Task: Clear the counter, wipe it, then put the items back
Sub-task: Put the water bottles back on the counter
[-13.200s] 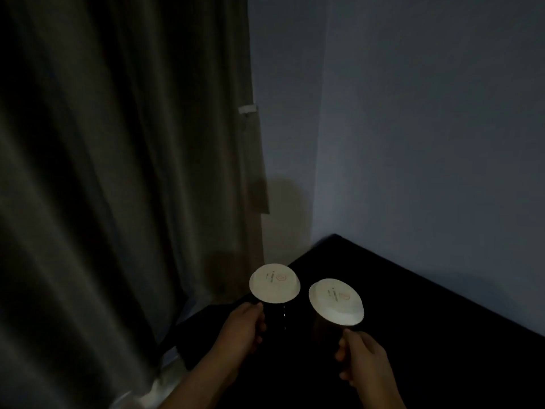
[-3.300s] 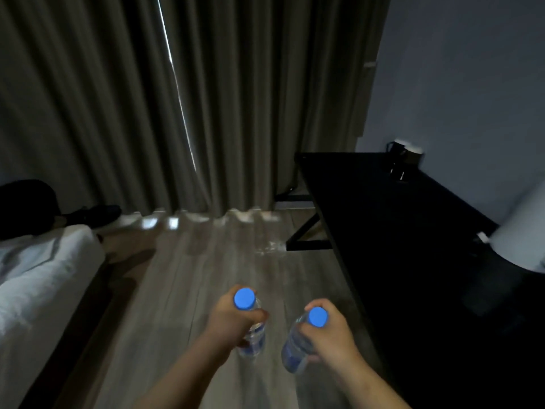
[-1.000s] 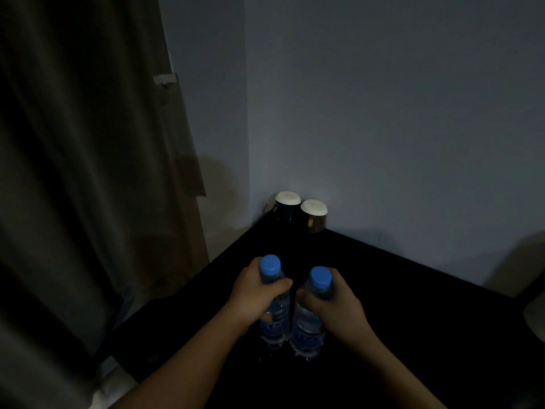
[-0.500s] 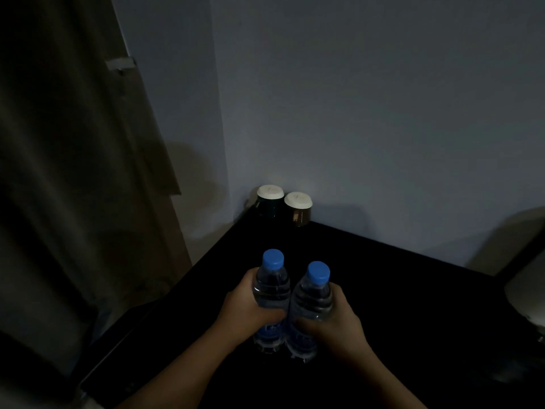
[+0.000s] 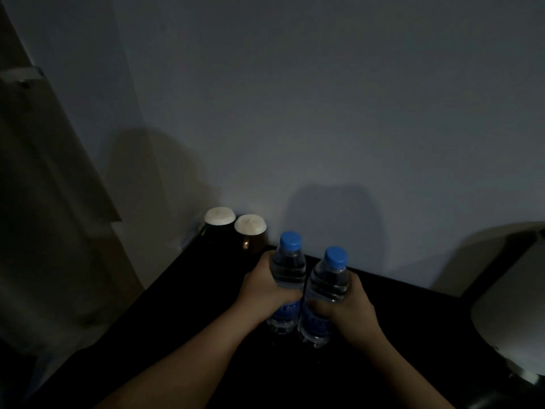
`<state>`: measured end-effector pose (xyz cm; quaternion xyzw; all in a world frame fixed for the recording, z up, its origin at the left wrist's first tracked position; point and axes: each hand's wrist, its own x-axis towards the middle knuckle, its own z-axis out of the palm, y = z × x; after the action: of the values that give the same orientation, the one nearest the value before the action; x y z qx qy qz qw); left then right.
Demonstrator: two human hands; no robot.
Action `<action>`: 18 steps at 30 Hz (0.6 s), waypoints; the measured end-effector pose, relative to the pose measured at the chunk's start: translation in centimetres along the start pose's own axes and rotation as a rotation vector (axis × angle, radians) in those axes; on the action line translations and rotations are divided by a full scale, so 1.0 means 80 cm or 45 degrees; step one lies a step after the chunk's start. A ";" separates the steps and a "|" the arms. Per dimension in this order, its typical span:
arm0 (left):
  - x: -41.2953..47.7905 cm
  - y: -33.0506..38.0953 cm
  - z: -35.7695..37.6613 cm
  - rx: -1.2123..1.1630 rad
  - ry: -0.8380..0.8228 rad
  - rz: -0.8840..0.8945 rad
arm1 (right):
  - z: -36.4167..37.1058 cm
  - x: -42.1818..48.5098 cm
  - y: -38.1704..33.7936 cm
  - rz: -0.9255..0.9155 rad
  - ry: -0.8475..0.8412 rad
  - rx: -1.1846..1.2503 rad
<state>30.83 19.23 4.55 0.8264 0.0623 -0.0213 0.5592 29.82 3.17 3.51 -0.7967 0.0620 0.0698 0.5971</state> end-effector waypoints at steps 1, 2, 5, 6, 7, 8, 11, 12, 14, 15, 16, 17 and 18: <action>0.013 0.007 0.012 0.000 -0.014 0.002 | -0.011 0.012 0.000 -0.009 0.024 0.002; 0.027 0.014 0.024 0.008 -0.029 0.004 | -0.022 0.024 0.001 -0.017 0.047 0.012; 0.066 0.032 0.062 0.029 -0.060 0.003 | -0.054 0.063 0.007 -0.016 0.084 0.010; 0.077 0.038 0.073 0.035 -0.066 0.014 | -0.063 0.077 0.011 -0.011 0.098 -0.008; 0.089 0.044 0.084 0.048 -0.071 0.029 | -0.071 0.092 0.016 -0.018 0.117 -0.030; 0.100 0.049 0.094 0.062 -0.076 0.045 | -0.078 0.107 0.022 -0.029 0.131 -0.041; 0.128 0.060 0.119 0.060 -0.090 0.050 | -0.096 0.155 0.049 -0.035 0.168 -0.040; 0.137 0.061 0.126 0.044 -0.093 0.046 | -0.101 0.168 0.055 -0.037 0.188 -0.031; 0.152 0.061 0.140 0.024 -0.093 0.042 | -0.109 0.187 0.061 -0.051 0.207 -0.007; 0.159 0.060 0.146 0.018 -0.089 0.037 | -0.113 0.196 0.064 -0.054 0.205 -0.005; 0.165 0.059 0.150 0.011 -0.084 0.034 | -0.116 0.202 0.066 -0.054 0.207 -0.005; 0.171 0.057 0.154 0.009 -0.079 0.030 | -0.118 0.207 0.065 -0.052 0.209 -0.009; 0.177 0.055 0.157 0.009 -0.082 0.027 | -0.120 0.213 0.068 -0.051 0.205 -0.010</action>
<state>45.88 7.05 2.44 0.8279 0.0354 -0.0419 0.5581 45.93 -7.82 -2.08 -0.8033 0.0937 -0.0063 0.5882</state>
